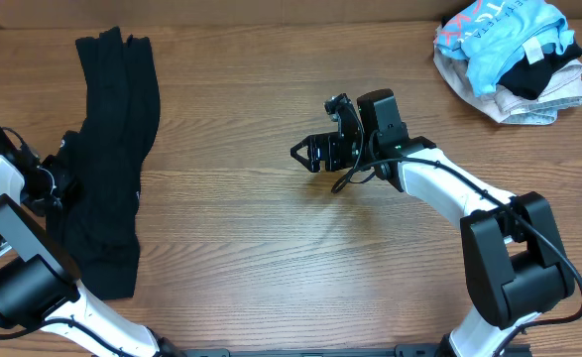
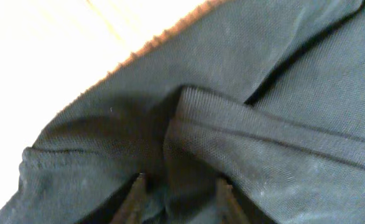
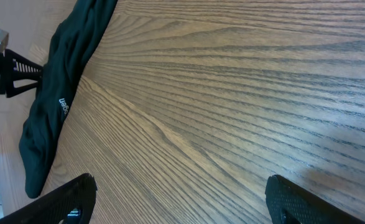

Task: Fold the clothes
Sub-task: 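Grasp the black shirt's edge with the left gripper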

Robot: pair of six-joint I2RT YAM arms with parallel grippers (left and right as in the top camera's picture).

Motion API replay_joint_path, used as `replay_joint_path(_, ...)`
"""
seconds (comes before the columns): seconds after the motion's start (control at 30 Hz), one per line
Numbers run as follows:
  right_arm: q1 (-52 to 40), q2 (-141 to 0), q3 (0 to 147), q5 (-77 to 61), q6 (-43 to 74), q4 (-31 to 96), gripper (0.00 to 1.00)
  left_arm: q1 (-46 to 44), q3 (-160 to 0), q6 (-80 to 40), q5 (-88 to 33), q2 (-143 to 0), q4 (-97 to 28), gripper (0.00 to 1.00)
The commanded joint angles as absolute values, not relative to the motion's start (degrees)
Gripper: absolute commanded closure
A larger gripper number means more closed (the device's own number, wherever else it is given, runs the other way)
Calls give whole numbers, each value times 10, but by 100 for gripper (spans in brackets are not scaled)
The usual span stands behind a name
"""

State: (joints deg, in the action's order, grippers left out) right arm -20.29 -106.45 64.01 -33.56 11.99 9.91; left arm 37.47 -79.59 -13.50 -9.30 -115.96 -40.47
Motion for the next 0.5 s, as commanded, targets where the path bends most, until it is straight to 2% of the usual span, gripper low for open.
replay_joint_path(0.0,-203,-1063,652,-330,121,98,9,372,-817,-113,-88,-1170,-385,51)
replay_joint_path(0.2,-203,-1063,652,-325,120,99,9,365,-817,-6,-88,-1170,-341,44)
replay_joint_path(0.27,-203,-1063,652,-320,120,100,9,363,-817,-2,-89,-1170,-329,41)
replay_joint_path(0.47,-203,-1063,652,-320,120,100,9,353,-815,1,-90,-1170,-326,41)
